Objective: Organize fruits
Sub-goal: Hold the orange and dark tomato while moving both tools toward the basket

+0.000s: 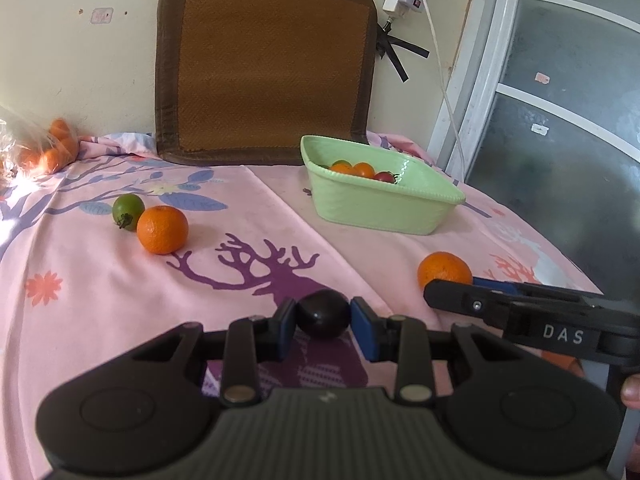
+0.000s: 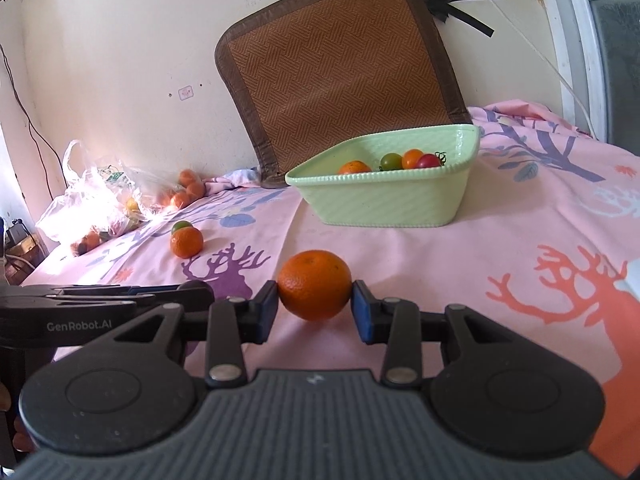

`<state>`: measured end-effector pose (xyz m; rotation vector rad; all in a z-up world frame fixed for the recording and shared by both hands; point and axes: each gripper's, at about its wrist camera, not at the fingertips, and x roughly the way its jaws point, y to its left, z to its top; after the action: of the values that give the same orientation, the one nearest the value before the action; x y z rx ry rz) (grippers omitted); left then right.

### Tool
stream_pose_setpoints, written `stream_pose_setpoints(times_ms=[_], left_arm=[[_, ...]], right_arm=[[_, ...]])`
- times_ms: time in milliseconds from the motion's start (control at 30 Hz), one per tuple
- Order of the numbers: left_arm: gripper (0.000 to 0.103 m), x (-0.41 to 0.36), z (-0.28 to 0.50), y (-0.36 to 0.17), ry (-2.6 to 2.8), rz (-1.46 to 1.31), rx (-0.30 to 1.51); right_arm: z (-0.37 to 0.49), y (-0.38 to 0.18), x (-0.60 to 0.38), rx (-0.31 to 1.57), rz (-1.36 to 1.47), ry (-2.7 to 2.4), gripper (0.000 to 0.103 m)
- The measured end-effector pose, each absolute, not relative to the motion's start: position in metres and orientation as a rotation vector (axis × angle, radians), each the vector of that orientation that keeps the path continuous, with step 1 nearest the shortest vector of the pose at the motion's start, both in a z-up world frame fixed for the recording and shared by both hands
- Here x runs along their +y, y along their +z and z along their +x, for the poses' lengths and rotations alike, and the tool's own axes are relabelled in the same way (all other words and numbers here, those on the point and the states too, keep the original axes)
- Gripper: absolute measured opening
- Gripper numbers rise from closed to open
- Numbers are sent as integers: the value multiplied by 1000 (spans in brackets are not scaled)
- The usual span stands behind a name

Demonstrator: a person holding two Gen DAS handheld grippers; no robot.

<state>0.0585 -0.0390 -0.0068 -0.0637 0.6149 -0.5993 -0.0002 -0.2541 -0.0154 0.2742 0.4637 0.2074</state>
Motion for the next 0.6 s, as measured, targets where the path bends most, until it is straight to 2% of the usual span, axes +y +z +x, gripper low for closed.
stream_pose_setpoints(times_ms=[600], left_arm=[[30, -37, 62, -8, -606, -92, 626]], right_arm=[[6, -17, -247, 511, 233, 207, 43]])
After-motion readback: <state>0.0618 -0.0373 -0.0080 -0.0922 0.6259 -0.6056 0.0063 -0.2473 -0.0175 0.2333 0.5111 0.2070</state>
